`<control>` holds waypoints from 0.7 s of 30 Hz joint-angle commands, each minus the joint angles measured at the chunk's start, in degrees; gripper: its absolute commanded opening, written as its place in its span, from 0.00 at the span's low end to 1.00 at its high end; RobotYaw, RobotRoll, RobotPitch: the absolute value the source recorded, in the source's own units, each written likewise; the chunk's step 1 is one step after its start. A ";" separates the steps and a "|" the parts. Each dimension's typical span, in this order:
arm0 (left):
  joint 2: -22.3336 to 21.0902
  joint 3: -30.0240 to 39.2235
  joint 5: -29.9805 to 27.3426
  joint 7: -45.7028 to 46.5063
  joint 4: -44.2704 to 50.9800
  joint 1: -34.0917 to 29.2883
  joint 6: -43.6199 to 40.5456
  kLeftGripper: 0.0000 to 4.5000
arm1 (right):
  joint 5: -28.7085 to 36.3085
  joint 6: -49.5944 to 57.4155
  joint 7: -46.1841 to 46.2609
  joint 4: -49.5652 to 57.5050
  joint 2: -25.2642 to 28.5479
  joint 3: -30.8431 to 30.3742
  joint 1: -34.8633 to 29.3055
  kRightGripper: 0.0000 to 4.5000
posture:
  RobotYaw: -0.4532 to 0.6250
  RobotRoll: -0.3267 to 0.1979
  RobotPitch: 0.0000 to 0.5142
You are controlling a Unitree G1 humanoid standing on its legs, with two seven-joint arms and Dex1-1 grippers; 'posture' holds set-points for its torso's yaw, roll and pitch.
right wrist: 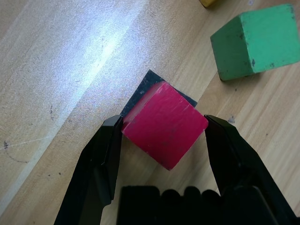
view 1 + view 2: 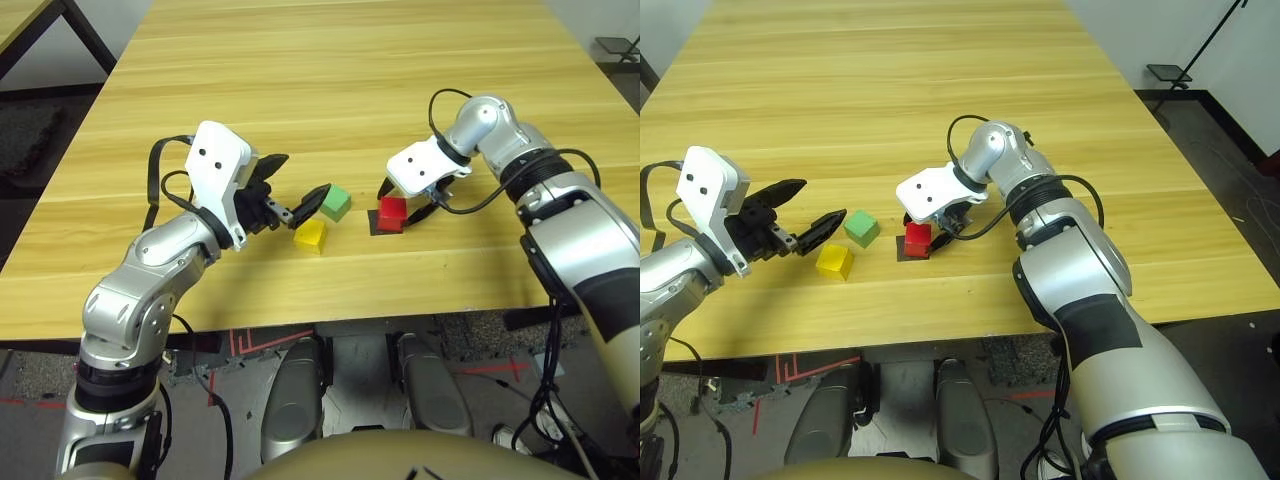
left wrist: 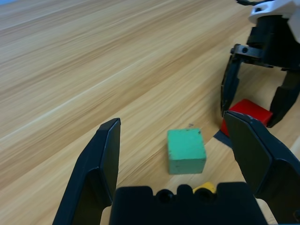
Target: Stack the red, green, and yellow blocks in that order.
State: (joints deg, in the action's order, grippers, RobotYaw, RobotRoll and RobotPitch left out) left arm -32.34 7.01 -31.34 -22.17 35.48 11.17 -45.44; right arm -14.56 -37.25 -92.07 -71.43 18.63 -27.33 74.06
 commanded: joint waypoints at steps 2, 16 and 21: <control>0.41 0.38 -0.41 0.75 1.63 -0.91 -0.79 1.00 | -1.37 -0.98 -0.40 -0.97 -0.44 0.22 0.36 0.66 | 0.99 0.13 0.35; 0.45 -1.20 -0.65 0.58 0.40 0.22 -2.76 1.00 | 0.86 -1.42 -0.43 -1.77 -0.54 3.43 0.81 1.00 | 0.96 0.16 0.31; -0.39 -0.49 -2.31 0.09 0.59 0.96 -6.15 1.00 | 7.56 7.82 -0.43 -1.94 2.56 7.95 4.04 1.00 | 0.94 0.19 0.28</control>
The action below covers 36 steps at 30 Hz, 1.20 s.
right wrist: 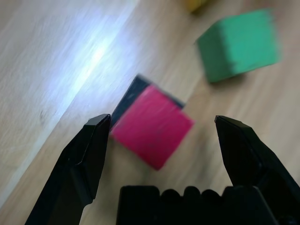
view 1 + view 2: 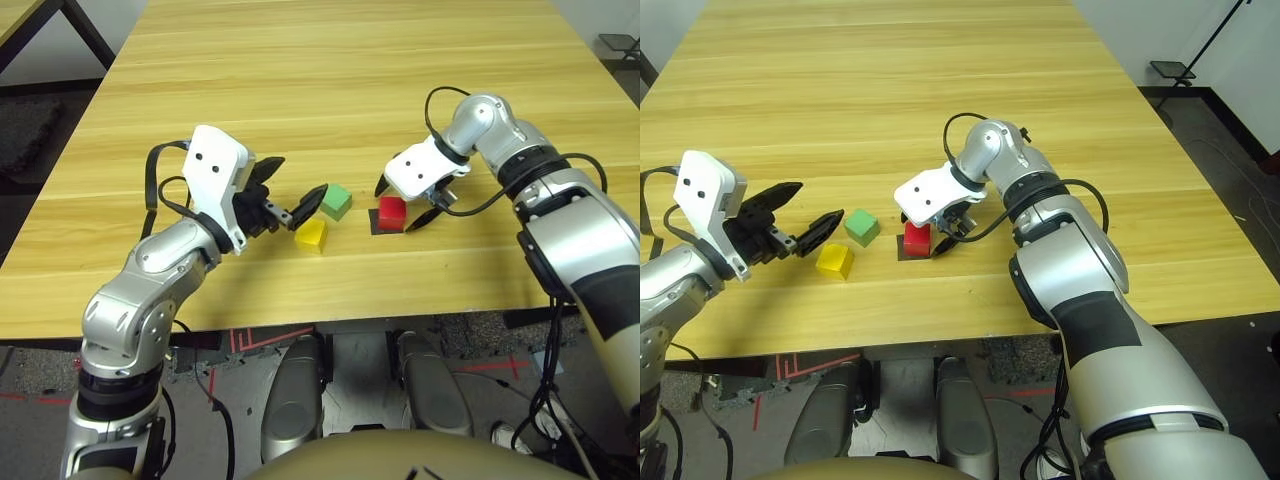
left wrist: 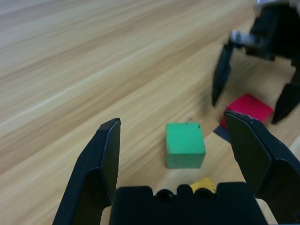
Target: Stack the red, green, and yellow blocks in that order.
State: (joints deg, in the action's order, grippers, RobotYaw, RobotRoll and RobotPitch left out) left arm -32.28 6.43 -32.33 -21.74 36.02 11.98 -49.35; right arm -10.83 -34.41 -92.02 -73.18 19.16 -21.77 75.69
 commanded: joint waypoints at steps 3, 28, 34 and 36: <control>-0.17 -1.34 -0.36 -0.53 -1.19 0.28 -2.40 1.00 | 7.45 13.62 -0.48 0.31 6.68 5.66 3.55 1.00 | 0.92 0.22 0.26; 4.93 -15.74 12.07 -6.45 -27.38 12.40 3.12 1.00 | 17.44 44.84 11.14 31.40 26.70 21.92 -22.52 1.00 | 0.65 0.49 0.22; 6.65 -16.38 14.47 -6.83 -31.39 13.78 4.06 0.94 | 19.95 50.19 14.26 39.73 26.96 23.89 -27.35 1.00 | 0.63 0.52 0.22; 7.83 -16.45 14.84 -6.76 -31.83 14.25 3.97 0.83 | 20.41 51.03 14.99 41.01 27.04 24.07 -28.08 1.00 | 0.63 0.52 0.22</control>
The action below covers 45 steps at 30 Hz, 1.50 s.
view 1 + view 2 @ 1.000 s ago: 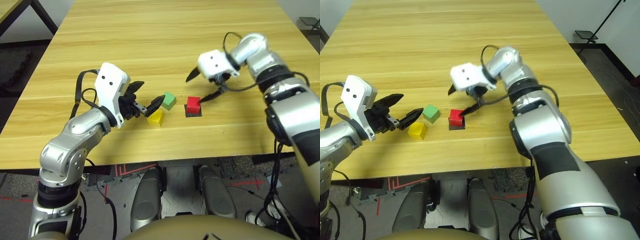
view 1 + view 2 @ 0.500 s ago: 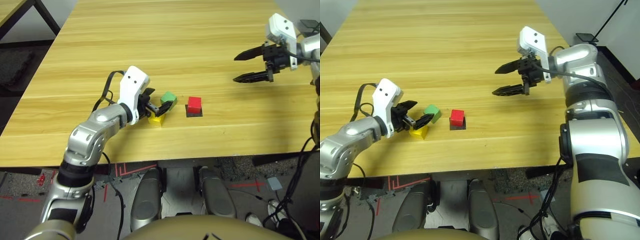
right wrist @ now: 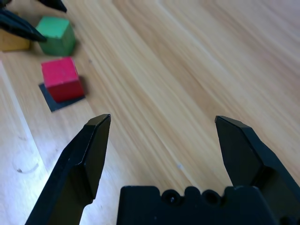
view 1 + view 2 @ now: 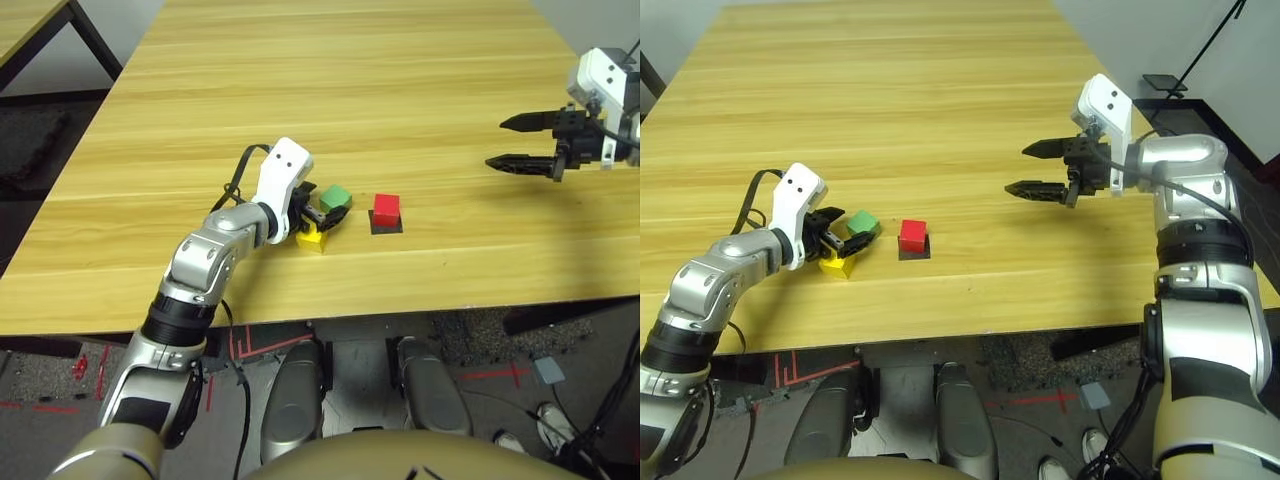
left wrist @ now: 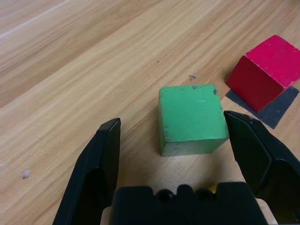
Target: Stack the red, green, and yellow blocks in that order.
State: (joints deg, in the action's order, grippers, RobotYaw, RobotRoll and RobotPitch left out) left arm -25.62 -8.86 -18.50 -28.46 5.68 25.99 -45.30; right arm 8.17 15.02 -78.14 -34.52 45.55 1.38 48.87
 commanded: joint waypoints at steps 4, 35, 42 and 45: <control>3.14 -2.09 0.82 -0.80 -1.14 0.78 -0.95 0.56 | 1.75 2.16 2.17 2.92 0.49 0.85 -1.54 1.00 | 0.63 0.53 0.22; -4.01 -13.31 1.00 -33.47 -5.36 20.50 7.81 0.45 | 2.95 1.19 4.72 0.93 -2.01 0.46 -3.06 1.00 | 0.64 0.58 0.25; 1.45 -15.20 4.98 -38.75 -19.86 26.22 16.53 0.45 | 4.30 3.90 5.93 6.01 -1.21 1.71 -7.28 1.00 | 0.59 0.60 0.26; 2.60 -15.20 6.91 -40.77 -25.11 28.14 20.34 0.45 | 5.02 5.13 6.52 8.33 -0.64 2.15 -9.19 1.00 | 0.58 0.60 0.27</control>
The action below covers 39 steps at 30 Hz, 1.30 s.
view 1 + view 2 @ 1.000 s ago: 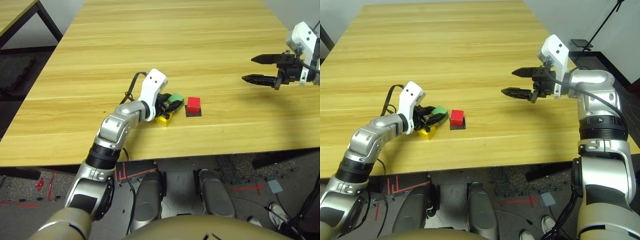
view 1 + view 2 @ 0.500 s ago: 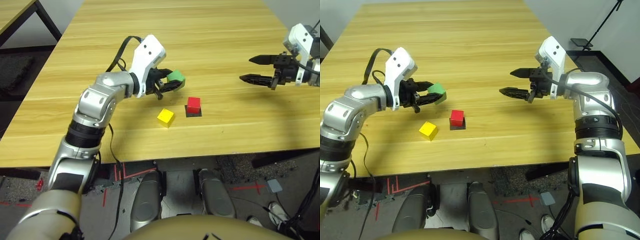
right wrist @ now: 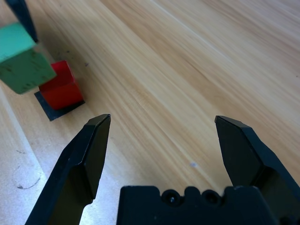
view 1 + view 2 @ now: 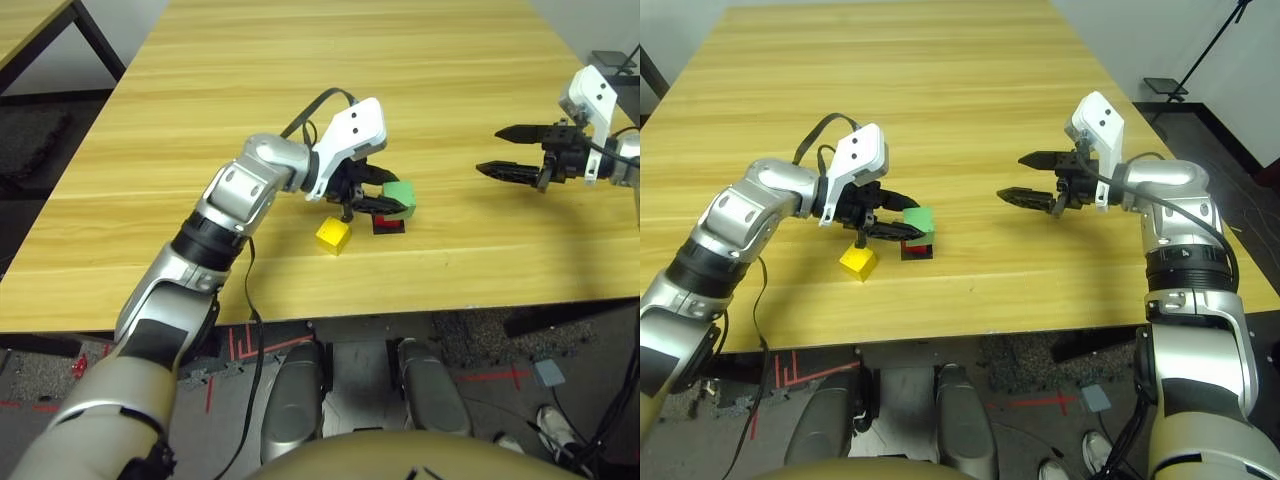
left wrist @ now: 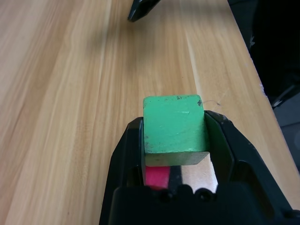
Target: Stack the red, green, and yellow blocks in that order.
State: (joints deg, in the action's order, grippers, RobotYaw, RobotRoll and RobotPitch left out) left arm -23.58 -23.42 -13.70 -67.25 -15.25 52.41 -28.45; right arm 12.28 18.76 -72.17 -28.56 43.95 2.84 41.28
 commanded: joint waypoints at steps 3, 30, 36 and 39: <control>1.39 -0.51 3.91 -3.49 -9.06 2.76 7.05 0.45 | 1.41 2.29 1.17 4.10 1.39 1.12 -2.97 1.00 | 0.57 0.61 0.28; -0.87 15.61 3.28 11.76 11.42 -2.67 -13.24 0.99 | 2.22 1.81 1.24 3.08 2.77 0.43 -1.99 1.00 | 0.61 0.57 0.24; -2.19 25.35 -0.97 24.79 43.32 -15.64 -49.45 0.99 | 1.41 -0.15 0.17 -0.83 2.42 -0.88 0.65 1.00 | 0.66 0.56 0.24; -0.98 27.26 -1.93 28.77 51.50 -19.59 -58.71 0.99 | 0.84 -1.30 -0.21 -3.10 1.96 -1.44 2.08 1.00 | 0.68 0.55 0.25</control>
State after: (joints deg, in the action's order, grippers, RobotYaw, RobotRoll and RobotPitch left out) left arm -24.95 3.01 -14.60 -40.34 32.74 33.49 -82.61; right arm 13.99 18.28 -71.99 -30.33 45.89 2.16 43.13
